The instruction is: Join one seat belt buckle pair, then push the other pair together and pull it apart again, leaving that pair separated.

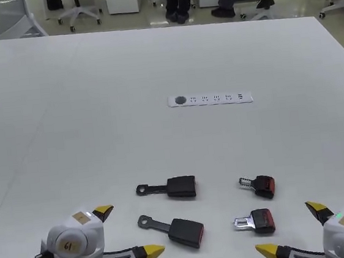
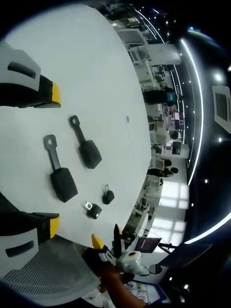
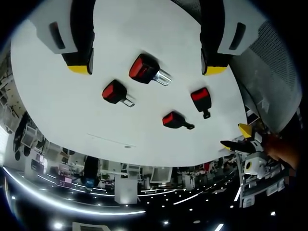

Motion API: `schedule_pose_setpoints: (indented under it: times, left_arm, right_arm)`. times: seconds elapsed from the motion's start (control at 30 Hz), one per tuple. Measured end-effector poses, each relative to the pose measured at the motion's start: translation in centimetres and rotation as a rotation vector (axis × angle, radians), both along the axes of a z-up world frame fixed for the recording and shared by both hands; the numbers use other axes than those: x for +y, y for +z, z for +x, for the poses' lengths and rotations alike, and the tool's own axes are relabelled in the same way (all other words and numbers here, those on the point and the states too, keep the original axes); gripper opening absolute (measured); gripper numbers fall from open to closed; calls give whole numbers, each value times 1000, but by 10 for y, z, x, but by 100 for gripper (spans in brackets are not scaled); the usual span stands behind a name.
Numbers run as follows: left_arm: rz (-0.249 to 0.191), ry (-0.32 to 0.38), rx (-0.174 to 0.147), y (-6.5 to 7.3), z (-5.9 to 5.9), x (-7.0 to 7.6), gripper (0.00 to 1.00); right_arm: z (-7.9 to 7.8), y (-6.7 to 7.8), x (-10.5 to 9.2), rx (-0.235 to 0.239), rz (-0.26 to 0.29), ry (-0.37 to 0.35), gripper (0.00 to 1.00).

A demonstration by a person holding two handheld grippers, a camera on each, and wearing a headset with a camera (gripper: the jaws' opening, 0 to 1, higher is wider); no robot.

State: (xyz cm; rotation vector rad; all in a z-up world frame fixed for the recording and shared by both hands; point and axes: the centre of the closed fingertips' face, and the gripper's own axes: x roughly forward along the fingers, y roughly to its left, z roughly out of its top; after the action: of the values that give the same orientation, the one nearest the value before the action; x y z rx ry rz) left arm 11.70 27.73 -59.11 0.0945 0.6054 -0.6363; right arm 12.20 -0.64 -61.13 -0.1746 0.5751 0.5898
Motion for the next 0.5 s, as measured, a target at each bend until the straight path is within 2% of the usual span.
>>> schedule_pose_setpoints:
  times: [0.5]
  left_arm:
    - [1, -5, -2, 1, -5, -1, 92]
  right_arm:
    - [-4, -3, 0, -2, -11, 10, 93]
